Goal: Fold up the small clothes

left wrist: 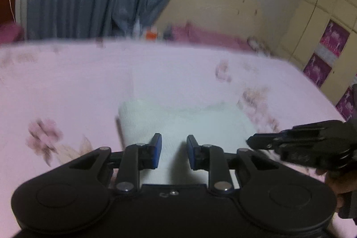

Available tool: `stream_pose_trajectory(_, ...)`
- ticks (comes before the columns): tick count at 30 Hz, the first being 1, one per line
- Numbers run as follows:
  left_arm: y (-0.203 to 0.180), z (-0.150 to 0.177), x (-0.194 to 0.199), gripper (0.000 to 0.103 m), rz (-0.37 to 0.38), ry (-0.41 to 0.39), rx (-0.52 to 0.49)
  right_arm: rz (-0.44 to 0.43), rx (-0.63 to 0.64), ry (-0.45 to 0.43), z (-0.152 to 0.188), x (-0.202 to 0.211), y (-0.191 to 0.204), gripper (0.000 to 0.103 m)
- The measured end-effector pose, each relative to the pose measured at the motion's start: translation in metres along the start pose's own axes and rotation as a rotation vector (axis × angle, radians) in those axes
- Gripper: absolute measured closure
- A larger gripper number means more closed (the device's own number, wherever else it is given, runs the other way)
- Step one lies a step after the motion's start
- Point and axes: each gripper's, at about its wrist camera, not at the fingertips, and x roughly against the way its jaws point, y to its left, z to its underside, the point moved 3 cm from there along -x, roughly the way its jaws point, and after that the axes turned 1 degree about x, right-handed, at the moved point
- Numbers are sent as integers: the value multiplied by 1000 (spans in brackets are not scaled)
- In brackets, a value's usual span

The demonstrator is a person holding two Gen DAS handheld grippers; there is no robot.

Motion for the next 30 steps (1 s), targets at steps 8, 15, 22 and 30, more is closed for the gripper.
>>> stream_pose_trajectory(8, -21, 7, 20, 45, -81, -37, -119, 24, -33, -3, 8, 11, -12, 97)
stream_pose_trajectory(15, -30, 22, 33, 24, -165, -24, -184, -74, -133, -58, 26, 45, -16, 34)
stream_pose_trajectory(22, -30, 33, 49, 24, -186, -20, -163, -183, -298, -33, 43, 57, -38, 34)
stream_pose_trajectory(30, 13, 42, 53, 33, -68, 25, 148, -392, -576, 9, 52, 44, -75, 34)
